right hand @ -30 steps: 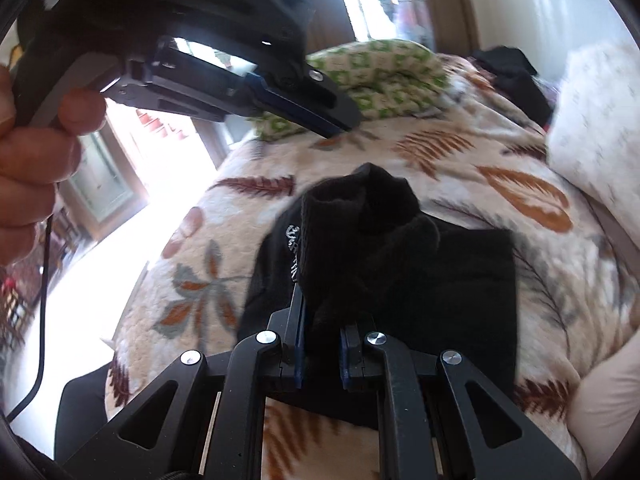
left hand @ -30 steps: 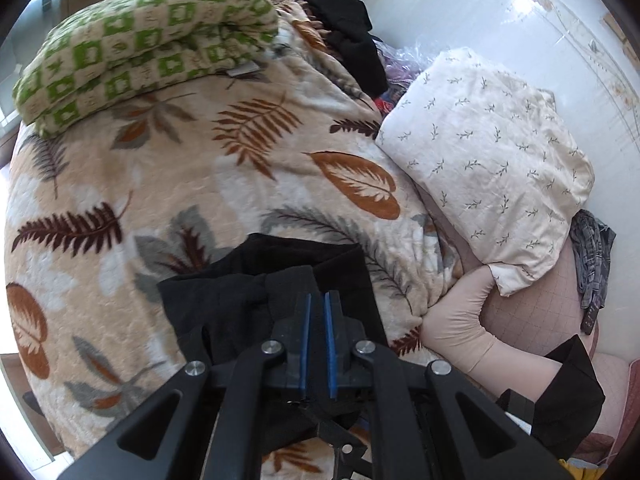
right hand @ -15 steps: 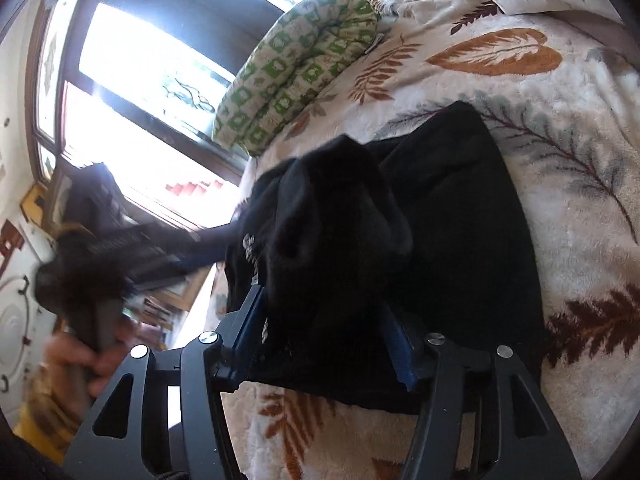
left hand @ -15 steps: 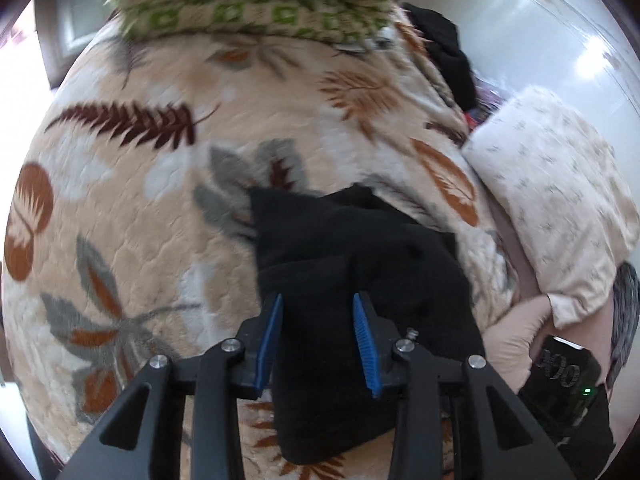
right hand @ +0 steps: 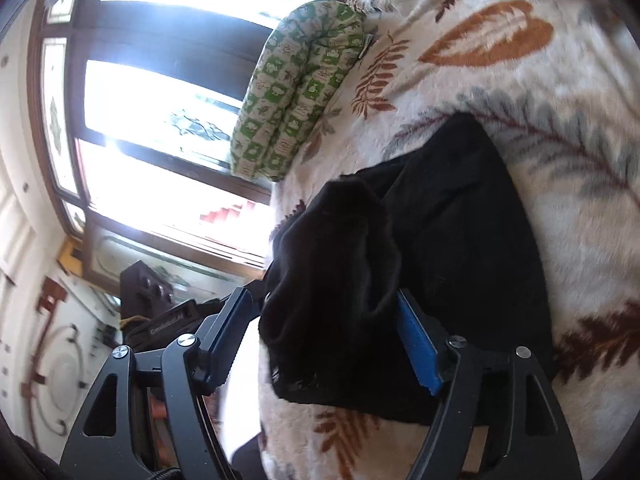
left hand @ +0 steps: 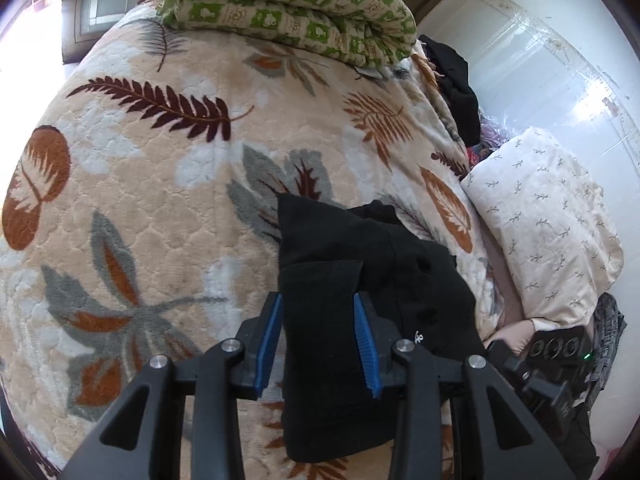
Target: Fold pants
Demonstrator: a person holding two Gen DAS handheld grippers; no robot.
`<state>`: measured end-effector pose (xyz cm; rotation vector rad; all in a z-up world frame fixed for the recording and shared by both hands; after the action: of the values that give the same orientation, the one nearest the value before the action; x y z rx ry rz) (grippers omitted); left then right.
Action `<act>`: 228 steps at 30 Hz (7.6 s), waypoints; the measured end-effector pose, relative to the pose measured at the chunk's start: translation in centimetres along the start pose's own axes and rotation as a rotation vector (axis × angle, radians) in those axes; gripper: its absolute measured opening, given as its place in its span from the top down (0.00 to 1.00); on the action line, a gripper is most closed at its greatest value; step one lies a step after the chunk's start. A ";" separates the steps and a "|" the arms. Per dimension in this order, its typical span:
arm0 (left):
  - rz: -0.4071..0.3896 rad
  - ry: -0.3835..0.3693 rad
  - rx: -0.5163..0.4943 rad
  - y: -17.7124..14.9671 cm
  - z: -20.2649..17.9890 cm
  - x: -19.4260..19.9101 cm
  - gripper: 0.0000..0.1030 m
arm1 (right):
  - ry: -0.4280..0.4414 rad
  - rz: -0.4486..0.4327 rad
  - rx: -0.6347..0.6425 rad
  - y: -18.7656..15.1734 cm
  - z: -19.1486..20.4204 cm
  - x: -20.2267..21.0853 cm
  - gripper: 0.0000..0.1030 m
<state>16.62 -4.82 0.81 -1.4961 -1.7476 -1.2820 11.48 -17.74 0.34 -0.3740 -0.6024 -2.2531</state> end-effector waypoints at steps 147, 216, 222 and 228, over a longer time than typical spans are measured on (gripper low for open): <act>-0.004 0.151 -0.283 -8.6 -2.2 -4.3 0.13 | -0.623 0.128 0.375 -3.8 -4.1 2.0 0.81; -0.057 0.247 -0.322 -5.6 -3.9 -1.6 0.08 | -0.617 0.088 0.402 -0.4 -2.4 3.7 0.22; -0.035 0.238 -0.315 -5.4 -3.9 -2.8 0.08 | -0.569 0.111 0.238 -0.2 -5.8 3.6 0.22; -0.035 0.229 -0.300 -5.1 -3.4 -3.4 0.07 | -0.448 0.120 0.170 -0.6 -6.9 2.5 0.20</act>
<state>12.05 -9.19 -2.25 -1.4108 -1.4905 -1.7206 8.79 -22.53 -4.56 -0.8161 -0.9664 -1.9930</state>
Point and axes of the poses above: each gripper's, at about its wrist camera, not at the fingertips, and x roughly against the way its jaws point, z to its left, y to its top, the point moved 9 cm from there along -x, roughly the way its jaws point, and after that the axes turned 3 degrees about z, right-handed, at the moved point
